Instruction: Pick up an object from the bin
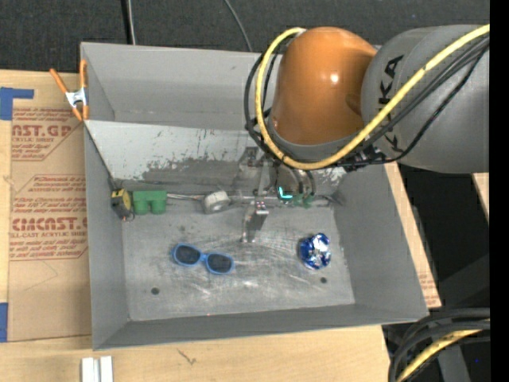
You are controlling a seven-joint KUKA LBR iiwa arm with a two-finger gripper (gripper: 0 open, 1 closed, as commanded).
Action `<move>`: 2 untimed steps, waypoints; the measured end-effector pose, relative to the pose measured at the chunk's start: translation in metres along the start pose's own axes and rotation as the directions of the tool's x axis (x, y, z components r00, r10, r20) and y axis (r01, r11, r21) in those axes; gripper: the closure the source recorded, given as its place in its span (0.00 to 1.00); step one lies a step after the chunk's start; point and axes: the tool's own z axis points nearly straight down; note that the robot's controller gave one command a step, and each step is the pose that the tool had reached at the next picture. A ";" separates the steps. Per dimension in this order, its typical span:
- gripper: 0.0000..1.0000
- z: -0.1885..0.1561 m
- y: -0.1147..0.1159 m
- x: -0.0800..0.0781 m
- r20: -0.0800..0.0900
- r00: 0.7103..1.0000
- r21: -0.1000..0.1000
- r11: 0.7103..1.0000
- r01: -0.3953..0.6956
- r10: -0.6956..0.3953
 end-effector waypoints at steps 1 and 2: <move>0.00 -0.027 0.014 0.011 0.010 0.947 0.002 0.947 0.322 -0.322; 0.00 0.070 0.027 0.048 -0.002 0.935 -0.001 0.935 0.354 -0.354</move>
Offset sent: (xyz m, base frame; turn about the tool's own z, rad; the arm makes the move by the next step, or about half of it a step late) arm -0.0114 0.0126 0.0264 -0.3254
